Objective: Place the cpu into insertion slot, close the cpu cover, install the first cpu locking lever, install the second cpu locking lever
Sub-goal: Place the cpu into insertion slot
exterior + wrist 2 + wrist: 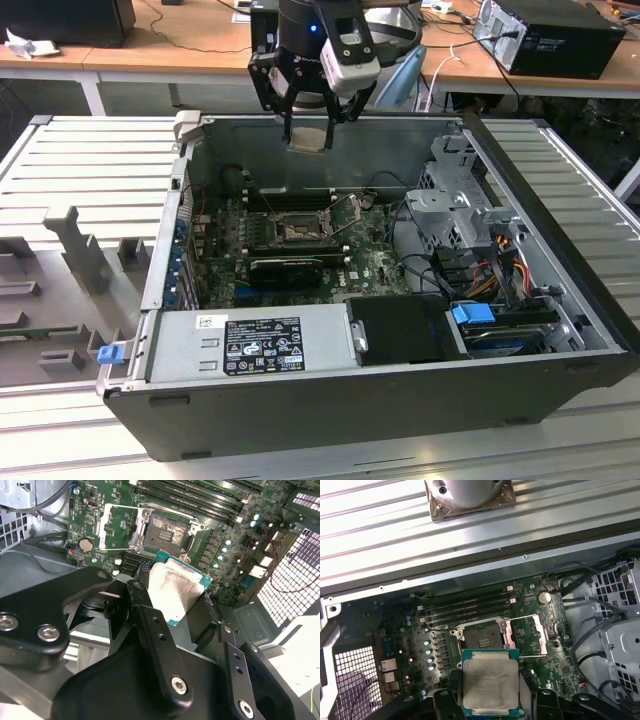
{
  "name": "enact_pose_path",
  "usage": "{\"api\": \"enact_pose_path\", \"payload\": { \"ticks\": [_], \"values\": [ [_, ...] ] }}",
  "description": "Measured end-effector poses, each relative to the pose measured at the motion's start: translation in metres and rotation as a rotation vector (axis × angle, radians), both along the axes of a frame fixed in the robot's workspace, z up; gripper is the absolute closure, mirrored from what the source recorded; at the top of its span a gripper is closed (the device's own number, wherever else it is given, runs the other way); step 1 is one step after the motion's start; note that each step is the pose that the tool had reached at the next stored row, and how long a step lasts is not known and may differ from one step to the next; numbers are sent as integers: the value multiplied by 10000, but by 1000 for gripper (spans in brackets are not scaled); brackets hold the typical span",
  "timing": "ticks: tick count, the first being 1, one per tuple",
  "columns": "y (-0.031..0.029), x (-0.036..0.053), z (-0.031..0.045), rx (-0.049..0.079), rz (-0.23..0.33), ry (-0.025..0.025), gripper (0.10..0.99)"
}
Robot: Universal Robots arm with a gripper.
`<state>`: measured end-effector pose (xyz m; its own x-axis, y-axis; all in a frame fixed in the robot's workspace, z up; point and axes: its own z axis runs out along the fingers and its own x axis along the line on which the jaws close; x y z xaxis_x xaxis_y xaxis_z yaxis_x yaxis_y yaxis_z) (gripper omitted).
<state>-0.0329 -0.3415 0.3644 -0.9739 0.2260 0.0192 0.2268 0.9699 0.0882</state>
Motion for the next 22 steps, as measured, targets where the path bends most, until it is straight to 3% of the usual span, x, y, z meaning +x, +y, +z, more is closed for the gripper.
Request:
{"api": "enact_pose_path", "payload": {
  "ticks": [12,22],
  "values": [
    [0,0,0,0,-425,-1,545],
    [0,0,-1,0,-1387,-1,545]
  ]
}}
